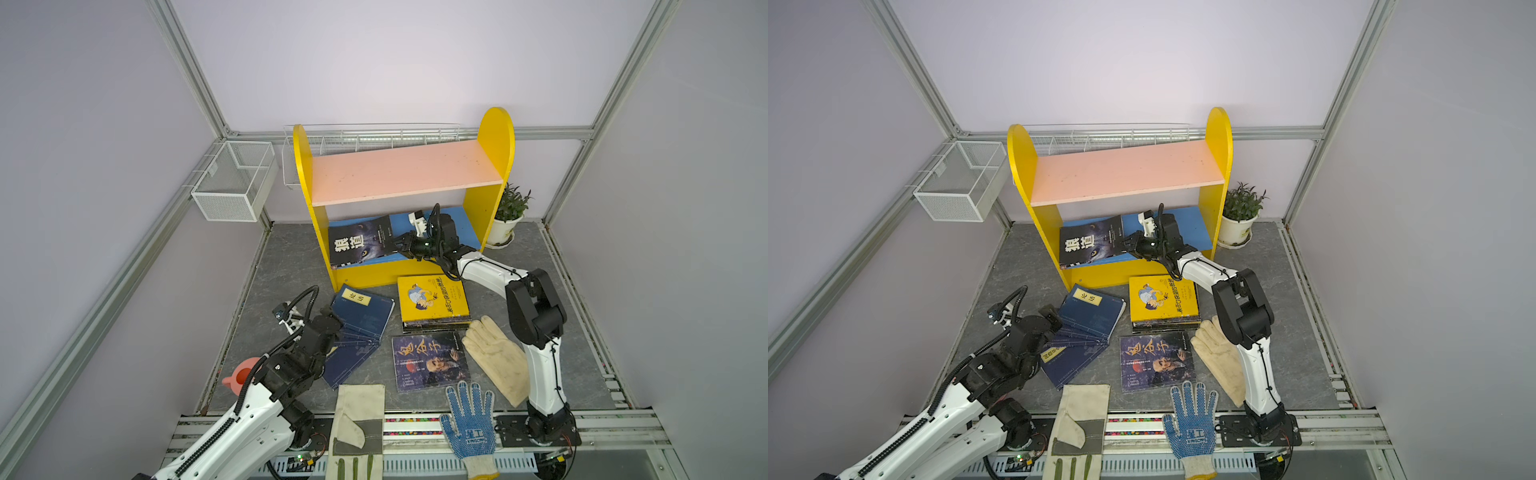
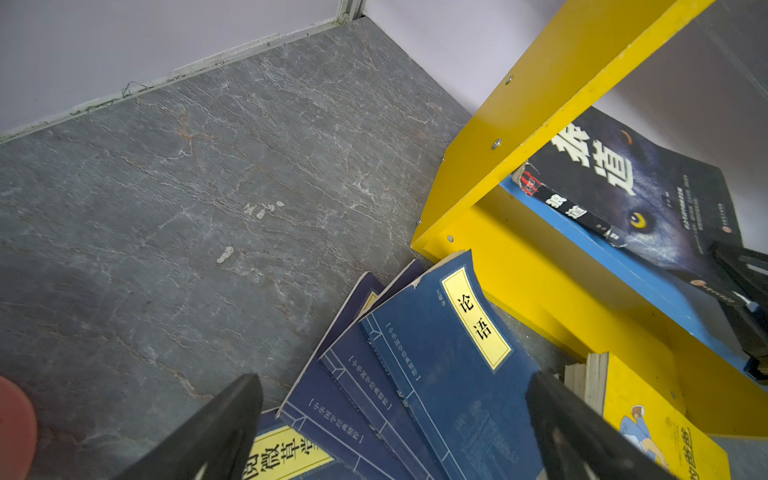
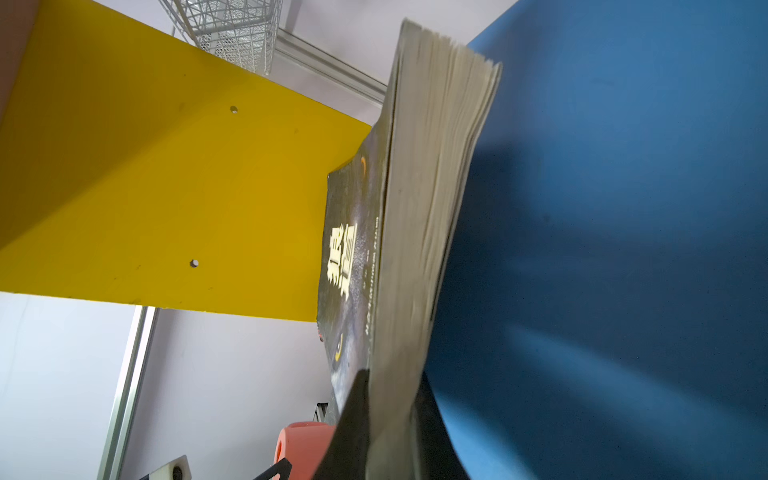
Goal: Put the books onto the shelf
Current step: 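Release the wolf-cover book and move both grippers toward the yellow cartoon book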
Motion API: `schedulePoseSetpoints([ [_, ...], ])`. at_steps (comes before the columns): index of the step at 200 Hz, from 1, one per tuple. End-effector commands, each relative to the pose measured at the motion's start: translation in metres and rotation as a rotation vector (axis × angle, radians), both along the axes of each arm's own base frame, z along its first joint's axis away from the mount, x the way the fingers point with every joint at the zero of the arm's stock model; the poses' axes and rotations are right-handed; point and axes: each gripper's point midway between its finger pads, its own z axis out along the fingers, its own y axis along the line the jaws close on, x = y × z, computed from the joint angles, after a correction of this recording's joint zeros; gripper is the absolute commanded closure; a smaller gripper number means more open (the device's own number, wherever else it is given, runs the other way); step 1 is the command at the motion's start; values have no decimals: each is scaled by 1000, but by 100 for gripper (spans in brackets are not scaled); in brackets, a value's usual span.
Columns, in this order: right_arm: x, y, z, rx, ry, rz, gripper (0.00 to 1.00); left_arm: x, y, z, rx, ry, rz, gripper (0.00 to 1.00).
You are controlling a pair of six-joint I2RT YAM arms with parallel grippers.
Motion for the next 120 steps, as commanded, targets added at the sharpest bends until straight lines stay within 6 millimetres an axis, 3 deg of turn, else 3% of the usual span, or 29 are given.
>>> schedulePoseSetpoints([
  [1,9,2,-9,-56,-38,-54,93,1,0,-1,5,4,-1,0],
  [23,6,2,-16,-140,-54,-64,87,2,-1,0,7,4,-3,1],
  [49,5,-2,-22,-251,-74,-89,57,3,-2,1,2,-2,-3,1],
  [69,4,-9,-24,-353,-115,-117,42,5,-3,0,0,-6,-3,1],
  [120,5,-45,-12,-599,-238,-259,27,9,-6,1,13,-3,-11,1],
])
